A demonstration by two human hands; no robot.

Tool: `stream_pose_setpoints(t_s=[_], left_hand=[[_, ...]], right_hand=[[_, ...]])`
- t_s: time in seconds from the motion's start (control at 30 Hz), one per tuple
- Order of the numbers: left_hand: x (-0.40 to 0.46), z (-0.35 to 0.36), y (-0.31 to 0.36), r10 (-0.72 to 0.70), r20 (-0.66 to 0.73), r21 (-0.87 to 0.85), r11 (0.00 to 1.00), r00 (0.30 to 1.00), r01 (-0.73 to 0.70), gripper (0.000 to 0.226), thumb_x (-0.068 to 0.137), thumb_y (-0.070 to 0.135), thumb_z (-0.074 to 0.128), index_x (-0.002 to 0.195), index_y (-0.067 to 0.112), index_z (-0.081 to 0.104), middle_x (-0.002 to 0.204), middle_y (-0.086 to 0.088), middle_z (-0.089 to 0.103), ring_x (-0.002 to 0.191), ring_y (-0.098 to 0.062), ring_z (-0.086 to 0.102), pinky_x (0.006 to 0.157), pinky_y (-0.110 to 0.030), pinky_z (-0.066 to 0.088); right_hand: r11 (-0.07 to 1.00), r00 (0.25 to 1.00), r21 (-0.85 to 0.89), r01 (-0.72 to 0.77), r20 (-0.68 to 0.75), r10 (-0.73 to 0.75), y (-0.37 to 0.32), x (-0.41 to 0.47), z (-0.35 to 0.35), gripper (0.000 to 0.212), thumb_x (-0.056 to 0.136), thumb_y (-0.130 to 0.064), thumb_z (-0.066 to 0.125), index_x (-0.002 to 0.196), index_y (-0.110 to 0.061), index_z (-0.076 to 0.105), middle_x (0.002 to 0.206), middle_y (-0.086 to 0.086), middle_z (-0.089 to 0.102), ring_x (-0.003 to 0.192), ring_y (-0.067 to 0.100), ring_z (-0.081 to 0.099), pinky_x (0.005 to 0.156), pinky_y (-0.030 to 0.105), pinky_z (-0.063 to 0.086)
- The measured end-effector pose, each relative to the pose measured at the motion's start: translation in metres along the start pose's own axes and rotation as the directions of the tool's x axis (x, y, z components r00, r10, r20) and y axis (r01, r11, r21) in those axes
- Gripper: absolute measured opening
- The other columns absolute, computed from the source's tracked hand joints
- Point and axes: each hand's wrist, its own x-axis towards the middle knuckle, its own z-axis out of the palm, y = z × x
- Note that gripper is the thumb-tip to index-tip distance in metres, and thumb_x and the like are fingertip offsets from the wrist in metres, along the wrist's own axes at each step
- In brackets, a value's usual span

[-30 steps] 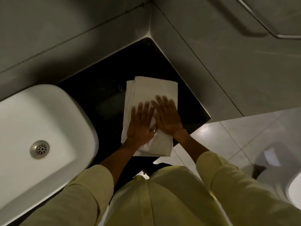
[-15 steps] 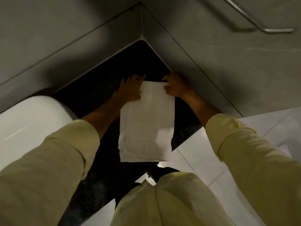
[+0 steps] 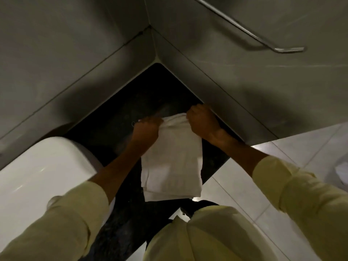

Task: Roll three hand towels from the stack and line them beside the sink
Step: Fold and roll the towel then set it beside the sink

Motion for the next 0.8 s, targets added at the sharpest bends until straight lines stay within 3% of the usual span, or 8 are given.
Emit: stream_pose_setpoints(t_s=[0.07,0.17,0.23,0.33,0.43,0.57,0.7,0.8], left_hand=[[-0.031,0.021,-0.004,0.035,0.007,-0.048,0.998,0.999,-0.035,0.053,0.096,0.012,0.047,0.148,0.015,0.039,0.155,-0.009,0.037,0.144,-0.031,0.034,0.115,-0.047,0.033],[-0.055,0.034,-0.004,0.074,0.019,-0.046,0.996,0.997,-0.073,0.062,0.097,0.015,0.044,0.155,0.013,0.02,0.163,-0.009,0.017,0.15,-0.031,0.014,0.122,-0.048,0.022],[-0.045,0.026,0.0,-0.004,0.038,-0.07,0.998,0.999,0.007,0.055,0.099,0.015,0.042,0.152,0.016,0.029,0.157,-0.011,0.034,0.142,-0.03,0.036,0.116,-0.045,0.034],[-0.004,0.0,0.002,-0.076,0.034,-0.022,0.997,0.996,0.077,0.037,0.097,0.015,0.05,0.132,0.021,0.057,0.12,-0.011,0.068,0.1,-0.024,0.068,0.092,-0.037,0.054],[0.03,-0.021,-0.003,-0.103,0.096,-0.033,0.994,0.99,0.106,0.039,0.084,0.014,0.068,0.123,0.021,0.065,0.113,-0.009,0.07,0.102,-0.028,0.067,0.092,-0.042,0.055],[0.044,-0.032,-0.01,0.008,0.302,-0.097,0.995,0.953,0.022,0.036,0.073,0.015,0.077,0.109,0.017,0.072,0.117,-0.008,0.068,0.105,-0.024,0.064,0.094,-0.037,0.054],[0.034,-0.031,-0.008,0.003,0.24,-0.122,0.992,0.971,0.028,0.023,0.074,0.016,0.078,0.096,0.02,0.073,0.104,-0.005,0.073,0.093,-0.019,0.068,0.089,-0.035,0.057],[0.01,-0.023,0.001,-0.013,0.081,-0.086,0.996,0.997,0.02,0.019,0.081,0.019,0.074,0.1,0.021,0.074,0.104,-0.004,0.074,0.093,-0.021,0.069,0.088,-0.034,0.054]], right_hand=[[0.999,1.0,-0.017,0.029,-0.002,-0.029,-0.009,-0.03,0.017,0.024,0.064,0.009,0.072,0.086,-0.002,0.072,0.084,0.017,0.07,0.074,0.035,0.064,0.068,0.036,0.053],[0.997,0.995,0.045,-0.063,0.08,0.06,-0.022,-0.053,0.024,0.04,0.066,0.009,0.075,0.106,0.006,0.071,0.102,0.024,0.071,0.09,0.043,0.067,0.081,0.043,0.057],[0.972,0.974,0.152,-0.178,0.171,0.152,-0.023,-0.044,0.015,0.048,0.08,0.008,0.064,0.128,-0.001,0.062,0.116,0.024,0.068,0.105,0.043,0.064,0.091,0.044,0.054],[0.899,0.91,0.243,-0.363,0.3,0.287,-0.012,-0.013,0.0,0.053,0.091,-0.003,0.059,0.142,-0.015,0.051,0.128,0.018,0.064,0.111,0.034,0.063,0.093,0.039,0.055],[0.896,0.846,0.184,-0.404,0.448,0.289,-0.008,0.016,-0.01,0.05,0.088,-0.013,0.068,0.137,-0.012,0.057,0.147,0.019,0.043,0.126,0.035,0.05,0.104,0.036,0.044],[0.957,0.784,0.01,-0.291,0.575,0.233,-0.009,0.029,-0.018,0.053,0.072,-0.027,0.078,0.119,-0.008,0.065,0.134,0.02,0.048,0.116,0.037,0.052,0.092,0.041,0.051],[0.974,0.866,0.079,-0.214,0.477,0.152,-0.018,0.016,-0.024,0.036,0.064,-0.018,0.076,0.095,-0.004,0.063,0.104,0.015,0.063,0.088,0.032,0.063,0.066,0.034,0.052],[0.996,0.951,0.012,-0.093,0.297,0.086,-0.027,-0.007,-0.02,0.03,0.058,-0.008,0.073,0.087,-0.005,0.064,0.095,0.016,0.063,0.085,0.034,0.059,0.071,0.037,0.046]])
